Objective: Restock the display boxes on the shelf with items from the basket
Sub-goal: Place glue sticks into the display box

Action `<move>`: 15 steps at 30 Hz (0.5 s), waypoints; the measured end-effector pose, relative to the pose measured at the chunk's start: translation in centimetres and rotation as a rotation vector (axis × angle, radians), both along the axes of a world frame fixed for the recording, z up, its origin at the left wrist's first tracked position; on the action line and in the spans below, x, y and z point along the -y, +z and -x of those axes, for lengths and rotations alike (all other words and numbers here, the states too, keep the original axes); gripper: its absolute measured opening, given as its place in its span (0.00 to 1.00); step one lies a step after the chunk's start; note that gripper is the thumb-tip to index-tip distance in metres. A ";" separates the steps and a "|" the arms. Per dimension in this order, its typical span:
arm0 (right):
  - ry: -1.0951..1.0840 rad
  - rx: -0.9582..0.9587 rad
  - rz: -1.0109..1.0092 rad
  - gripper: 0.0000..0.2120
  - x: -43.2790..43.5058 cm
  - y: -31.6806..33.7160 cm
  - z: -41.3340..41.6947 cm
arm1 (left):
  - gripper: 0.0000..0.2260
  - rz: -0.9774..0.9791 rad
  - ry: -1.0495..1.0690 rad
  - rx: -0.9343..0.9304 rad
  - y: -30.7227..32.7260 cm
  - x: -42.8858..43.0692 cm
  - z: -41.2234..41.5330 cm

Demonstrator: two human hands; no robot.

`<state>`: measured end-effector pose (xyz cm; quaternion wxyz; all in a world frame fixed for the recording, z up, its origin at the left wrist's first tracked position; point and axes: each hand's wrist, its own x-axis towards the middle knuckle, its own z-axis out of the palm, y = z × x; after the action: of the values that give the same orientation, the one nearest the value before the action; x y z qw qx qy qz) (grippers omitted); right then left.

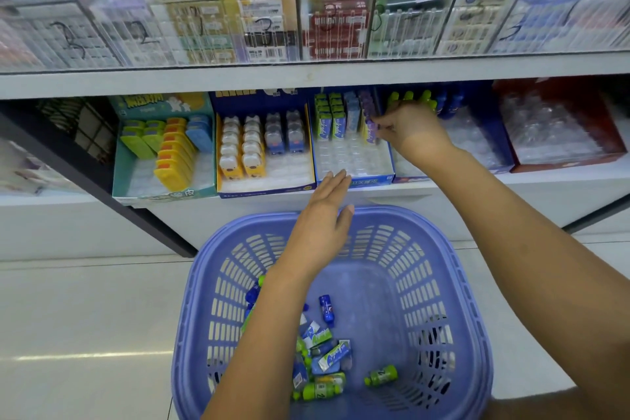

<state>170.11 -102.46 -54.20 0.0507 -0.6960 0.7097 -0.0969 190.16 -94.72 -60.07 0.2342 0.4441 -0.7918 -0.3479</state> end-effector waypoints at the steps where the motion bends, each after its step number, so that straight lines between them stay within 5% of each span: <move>1: -0.002 -0.014 -0.009 0.17 -0.5 0.0 -0.2 | 0.18 0.023 0.048 -0.077 0.1 -0.2 -0.2; 4: 0.038 0.130 0.132 0.19 -3.4 -0.5 -1.8 | 0.10 0.094 0.257 -0.290 -0.4 -0.9 -1.3; 6: 0.124 0.257 0.161 0.12 -5.6 -1.3 -4.0 | 0.08 0.032 0.326 -0.227 -2.1 -0.5 -2.3; 9: 0.284 0.309 -0.134 0.08 -7.9 -4.6 -7.6 | 0.10 -0.169 0.293 0.139 -6.7 0.0 -4.1; 15: 0.193 0.220 -0.776 0.24 -12.1 -15.5 -10.2 | 0.15 -0.426 0.004 0.620 -15.3 -2.4 -6.7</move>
<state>180.30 -90.38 -69.75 0.3936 -0.6742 0.6152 0.1093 196.86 -92.34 -75.34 -0.1135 0.5684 -0.7343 -0.3533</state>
